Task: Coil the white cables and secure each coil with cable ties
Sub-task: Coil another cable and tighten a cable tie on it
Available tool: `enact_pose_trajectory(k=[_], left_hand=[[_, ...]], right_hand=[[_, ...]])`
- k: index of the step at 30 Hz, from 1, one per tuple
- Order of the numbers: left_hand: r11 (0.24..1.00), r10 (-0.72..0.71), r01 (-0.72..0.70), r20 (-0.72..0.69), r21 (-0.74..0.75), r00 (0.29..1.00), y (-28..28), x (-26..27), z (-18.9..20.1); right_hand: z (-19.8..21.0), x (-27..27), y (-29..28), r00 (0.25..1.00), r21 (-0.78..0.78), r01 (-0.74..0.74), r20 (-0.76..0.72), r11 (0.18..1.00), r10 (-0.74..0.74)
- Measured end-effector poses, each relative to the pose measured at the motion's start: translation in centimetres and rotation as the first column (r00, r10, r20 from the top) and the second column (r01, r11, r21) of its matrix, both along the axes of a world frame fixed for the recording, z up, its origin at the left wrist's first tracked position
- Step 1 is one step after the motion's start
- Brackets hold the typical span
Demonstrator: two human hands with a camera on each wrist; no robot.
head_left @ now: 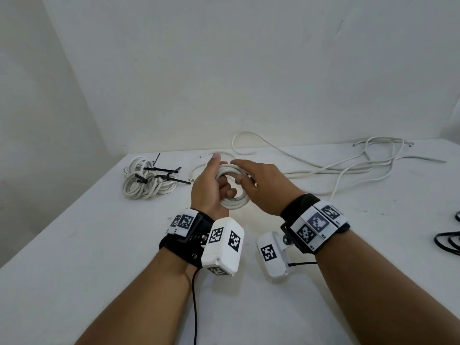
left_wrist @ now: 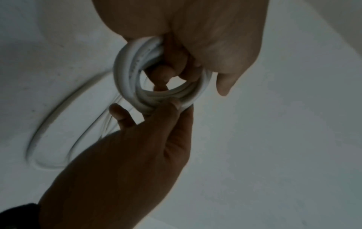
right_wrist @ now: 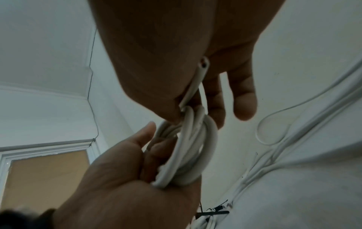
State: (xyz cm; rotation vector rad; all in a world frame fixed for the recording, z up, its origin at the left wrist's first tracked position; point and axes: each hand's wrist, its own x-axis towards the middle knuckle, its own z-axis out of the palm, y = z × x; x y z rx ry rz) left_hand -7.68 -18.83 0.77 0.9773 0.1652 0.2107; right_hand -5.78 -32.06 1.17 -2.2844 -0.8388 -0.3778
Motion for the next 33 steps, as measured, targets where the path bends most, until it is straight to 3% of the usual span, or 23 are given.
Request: enact_pose_trajectory(k=[3,6,10,14,18,21,26,29,33], left_hand=[[0.997,0.060,-0.057,0.043,-0.061,0.997,0.2,0.3,0.0],[0.998,0.009,-0.006,0.050,-0.058,0.999,0.2,0.5,-0.3],[0.955,-0.247,0.251,-0.048,0.157,0.968,1.3,1.3,-0.8],[0.896,-0.372,0.398,-0.159,0.195,0.915,1.4,0.8,-0.7],[0.940,-0.171,0.188,-0.086,0.284,0.982,0.2,0.5,-0.2],[0.975,-0.060,0.061,-0.008,0.215,0.998,0.4,0.4,0.1],[0.995,-0.055,0.052,0.034,0.079,0.998,-0.6,0.3,-0.6],[0.964,-0.225,0.220,0.020,0.147,0.974,-1.0,0.6,-0.4],[0.793,-0.516,0.550,-0.191,0.262,0.835,-2.3,0.4,0.8]], right_hand=[[0.0,-0.6,0.9,0.997,-0.063,0.030,-0.075,0.998,-0.035],[-0.1,-0.5,0.7,0.995,-0.100,0.051,-0.082,0.994,-0.059],[0.2,-0.1,-0.9,0.988,-0.278,0.082,-0.103,0.957,-0.114],[0.7,-0.5,-1.8,0.976,-0.409,0.041,-0.177,0.912,-0.124],[0.9,-0.7,-0.7,0.980,-0.308,0.052,-0.167,0.950,-0.108],[1.1,-0.6,0.1,0.972,-0.185,0.112,-0.185,0.976,-0.147],[1.8,-1.2,0.3,0.947,-0.211,0.182,-0.226,0.960,-0.229],[2.8,-2.4,-1.0,0.943,-0.284,0.191,-0.213,0.940,-0.256],[3.2,-3.8,-4.0,0.940,-0.466,0.203,-0.153,0.861,-0.305]])
